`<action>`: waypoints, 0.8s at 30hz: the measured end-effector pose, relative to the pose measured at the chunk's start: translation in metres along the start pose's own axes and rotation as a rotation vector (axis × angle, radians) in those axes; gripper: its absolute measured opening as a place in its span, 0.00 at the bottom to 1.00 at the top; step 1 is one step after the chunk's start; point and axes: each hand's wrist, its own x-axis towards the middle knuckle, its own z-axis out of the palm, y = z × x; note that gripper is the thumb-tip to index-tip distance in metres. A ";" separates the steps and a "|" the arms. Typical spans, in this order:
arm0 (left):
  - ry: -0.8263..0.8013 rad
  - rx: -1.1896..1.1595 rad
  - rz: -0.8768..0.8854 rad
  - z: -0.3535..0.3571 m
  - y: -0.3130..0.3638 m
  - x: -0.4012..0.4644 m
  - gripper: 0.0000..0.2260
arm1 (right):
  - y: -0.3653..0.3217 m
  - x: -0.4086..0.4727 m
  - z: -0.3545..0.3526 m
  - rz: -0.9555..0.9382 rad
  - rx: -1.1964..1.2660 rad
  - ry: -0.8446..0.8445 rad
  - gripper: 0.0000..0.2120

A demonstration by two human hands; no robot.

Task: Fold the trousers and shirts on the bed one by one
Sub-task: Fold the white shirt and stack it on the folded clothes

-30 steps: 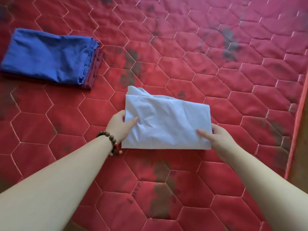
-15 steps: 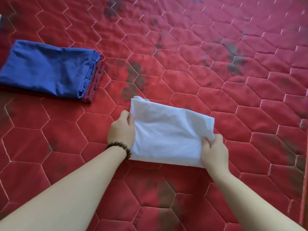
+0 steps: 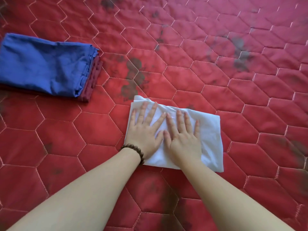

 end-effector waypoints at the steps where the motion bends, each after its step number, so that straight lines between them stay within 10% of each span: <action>1: 0.003 -0.016 -0.008 0.001 -0.001 -0.001 0.28 | 0.006 -0.003 -0.002 0.020 -0.002 0.001 0.29; 24: 0.054 -0.210 -0.086 0.004 -0.003 0.002 0.37 | 0.051 -0.032 -0.007 0.208 0.147 0.009 0.29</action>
